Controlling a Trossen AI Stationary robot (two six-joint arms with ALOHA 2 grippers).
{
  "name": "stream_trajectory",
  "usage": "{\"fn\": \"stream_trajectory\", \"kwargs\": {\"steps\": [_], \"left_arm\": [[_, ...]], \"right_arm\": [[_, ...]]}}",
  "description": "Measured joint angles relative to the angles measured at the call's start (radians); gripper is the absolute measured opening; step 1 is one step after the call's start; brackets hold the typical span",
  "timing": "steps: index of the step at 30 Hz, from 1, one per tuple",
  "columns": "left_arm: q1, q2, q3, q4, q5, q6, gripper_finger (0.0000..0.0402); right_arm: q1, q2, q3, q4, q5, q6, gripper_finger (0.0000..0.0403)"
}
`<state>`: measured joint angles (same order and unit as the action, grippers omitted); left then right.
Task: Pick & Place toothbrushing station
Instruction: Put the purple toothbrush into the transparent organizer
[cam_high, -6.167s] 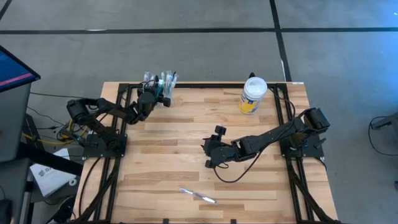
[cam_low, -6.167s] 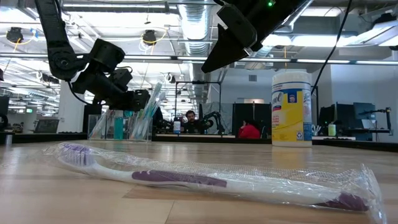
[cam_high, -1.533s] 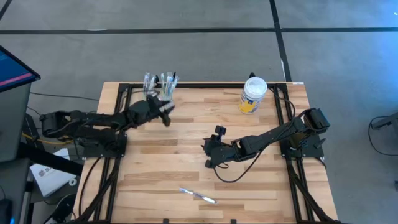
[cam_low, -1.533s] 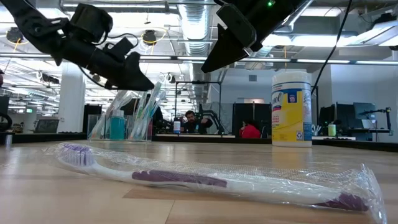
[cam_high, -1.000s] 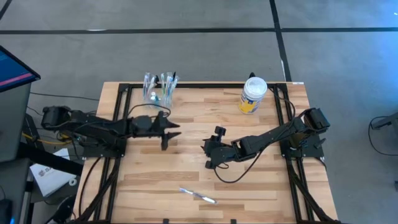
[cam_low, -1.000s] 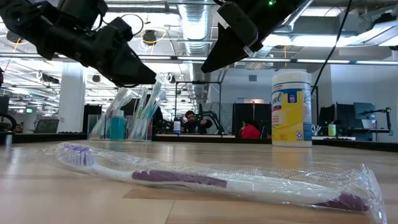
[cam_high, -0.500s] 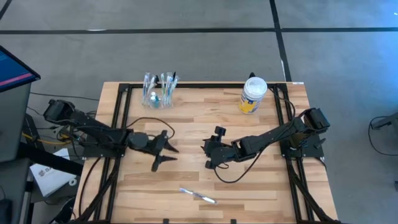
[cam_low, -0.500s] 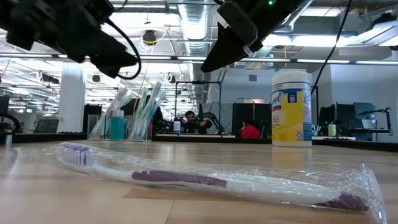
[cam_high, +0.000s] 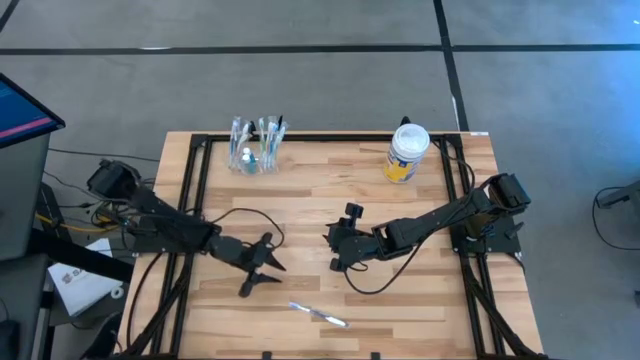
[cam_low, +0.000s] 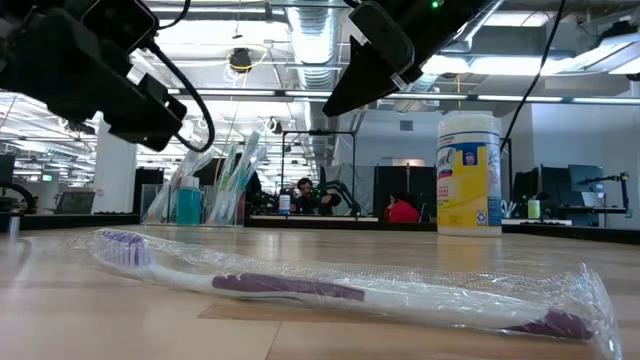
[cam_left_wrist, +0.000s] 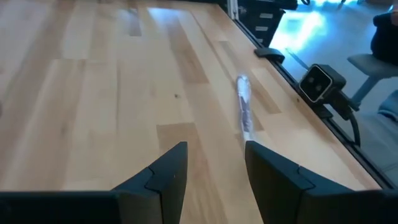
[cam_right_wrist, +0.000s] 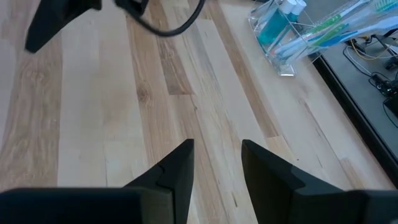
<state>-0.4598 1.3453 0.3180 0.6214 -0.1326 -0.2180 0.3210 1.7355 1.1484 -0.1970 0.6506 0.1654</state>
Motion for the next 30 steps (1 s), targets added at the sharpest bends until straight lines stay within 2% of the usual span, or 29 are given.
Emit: {"fn": "stream_trajectory", "kwargs": {"steps": [7,19,30], "left_arm": [[-0.032,0.127,0.000,0.119,0.000,-0.033,0.0154],[-0.115,0.329,0.109,0.130,0.000,-0.075,0.0154],[-0.119,0.386,0.128,0.132,0.009,-0.079,0.0154]], "right_arm": [[0.000,0.000,0.000,0.000,0.000,0.000,0.0124],[0.000,0.000,0.000,-0.004,0.000,0.001,0.0124],[0.000,0.000,0.000,-0.004,0.000,0.001,0.0124]]}}
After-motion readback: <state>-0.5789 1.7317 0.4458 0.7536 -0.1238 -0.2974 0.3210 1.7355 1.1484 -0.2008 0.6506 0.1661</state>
